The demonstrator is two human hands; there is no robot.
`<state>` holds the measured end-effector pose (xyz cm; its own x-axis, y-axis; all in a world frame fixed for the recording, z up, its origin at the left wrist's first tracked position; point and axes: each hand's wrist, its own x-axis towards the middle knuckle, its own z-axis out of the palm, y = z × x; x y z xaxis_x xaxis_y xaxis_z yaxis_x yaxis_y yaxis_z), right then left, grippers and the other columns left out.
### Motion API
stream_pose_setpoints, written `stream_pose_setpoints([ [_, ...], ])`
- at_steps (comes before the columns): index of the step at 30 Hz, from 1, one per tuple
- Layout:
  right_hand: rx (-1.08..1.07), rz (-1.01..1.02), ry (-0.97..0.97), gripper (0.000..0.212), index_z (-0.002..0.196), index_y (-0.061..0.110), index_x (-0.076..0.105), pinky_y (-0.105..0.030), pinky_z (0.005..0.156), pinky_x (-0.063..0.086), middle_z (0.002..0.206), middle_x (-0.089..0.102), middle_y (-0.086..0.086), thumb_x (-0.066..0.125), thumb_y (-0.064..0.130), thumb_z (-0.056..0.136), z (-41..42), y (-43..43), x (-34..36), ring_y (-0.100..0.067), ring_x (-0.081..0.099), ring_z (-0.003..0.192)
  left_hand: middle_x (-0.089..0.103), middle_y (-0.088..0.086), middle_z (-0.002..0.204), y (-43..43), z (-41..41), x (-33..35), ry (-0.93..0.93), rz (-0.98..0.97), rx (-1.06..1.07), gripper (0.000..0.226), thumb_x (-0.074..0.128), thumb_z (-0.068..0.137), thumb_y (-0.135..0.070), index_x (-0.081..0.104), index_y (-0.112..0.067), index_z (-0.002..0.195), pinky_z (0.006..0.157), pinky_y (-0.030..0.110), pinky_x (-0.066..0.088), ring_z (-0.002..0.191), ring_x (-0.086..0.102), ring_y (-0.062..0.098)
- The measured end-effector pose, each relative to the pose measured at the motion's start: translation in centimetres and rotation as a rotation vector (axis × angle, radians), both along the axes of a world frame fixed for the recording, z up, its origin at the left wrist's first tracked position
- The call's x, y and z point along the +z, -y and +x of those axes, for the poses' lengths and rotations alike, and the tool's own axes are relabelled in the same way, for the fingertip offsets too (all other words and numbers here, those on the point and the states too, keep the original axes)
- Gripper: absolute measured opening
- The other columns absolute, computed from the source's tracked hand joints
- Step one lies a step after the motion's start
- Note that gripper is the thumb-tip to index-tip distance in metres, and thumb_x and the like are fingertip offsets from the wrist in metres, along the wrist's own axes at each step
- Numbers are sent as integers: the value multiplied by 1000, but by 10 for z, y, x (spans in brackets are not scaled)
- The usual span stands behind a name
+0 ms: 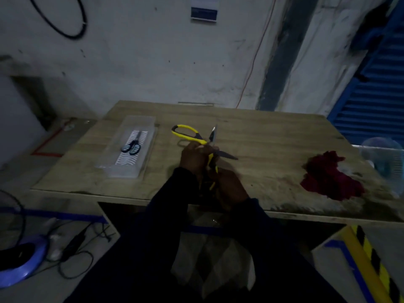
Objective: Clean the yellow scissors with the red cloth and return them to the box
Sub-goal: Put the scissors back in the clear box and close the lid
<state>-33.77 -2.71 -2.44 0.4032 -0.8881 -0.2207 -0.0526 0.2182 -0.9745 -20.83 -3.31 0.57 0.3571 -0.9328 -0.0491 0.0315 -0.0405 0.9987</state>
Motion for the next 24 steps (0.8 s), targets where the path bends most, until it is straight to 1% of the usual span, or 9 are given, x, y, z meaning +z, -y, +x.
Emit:
stream_pose_setpoints([
  [2,-31,-130,-126,17,88,16,69,-45,78,53,88,70,-6,55,23,96,-3,3,-1,-25,65,82,48,-1,64,-3,25,-5,91,-137,2,23,51,96,-31,61,-14,84,59,30,45,62,55,22],
  [4,-54,-153,-186,21,79,22,65,-47,78,55,83,68,-6,53,31,94,-14,10,4,-26,64,79,38,-1,52,-4,44,-5,-143,-145,118,36,57,89,-41,45,-19,64,54,29,35,52,38,17],
  [6,-31,-181,-161,27,74,20,64,-41,64,54,72,67,-8,53,33,95,-24,10,6,-24,62,62,60,5,63,-5,53,3,-413,-53,110,27,61,90,-38,54,-17,74,72,39,56,66,59,23],
  [8,-64,-156,-83,29,77,11,62,-32,53,48,66,63,-11,51,26,99,-31,8,9,-21,56,49,71,11,78,-8,58,-2,-540,-12,155,9,55,95,-18,61,-12,91,79,43,58,76,70,23],
  [12,-160,-189,-97,21,85,15,63,-38,59,58,81,66,-14,51,27,98,-17,17,7,-27,64,66,71,8,96,-19,31,-13,-301,39,136,25,56,93,-5,62,-3,118,77,35,57,93,67,26],
  [14,-184,-187,-85,20,96,19,65,-52,73,60,92,70,-14,53,35,90,-1,20,7,-30,69,80,74,-6,77,-28,6,-19,-179,27,109,22,63,90,-6,68,-4,111,70,27,54,81,67,14],
  [16,-267,-188,-112,36,99,18,65,-51,76,58,91,70,-11,54,49,83,10,29,1,-29,69,82,75,-6,75,-31,-13,-25,-6,-48,129,14,71,85,-16,76,-10,96,71,24,53,75,66,4],
  [21,-316,-188,-94,36,96,12,67,-49,71,58,89,70,-13,55,46,90,25,24,10,-32,69,82,76,1,78,-41,5,-20,339,-90,141,21,70,82,-42,78,-23,85,74,35,57,79,72,11],
  [24,-235,-192,27,30,81,13,74,-36,54,56,70,72,-8,56,32,96,42,18,19,-25,69,63,74,8,77,-50,46,-2,769,-85,65,43,49,84,-46,77,-14,82,73,34,54,81,71,25],
])
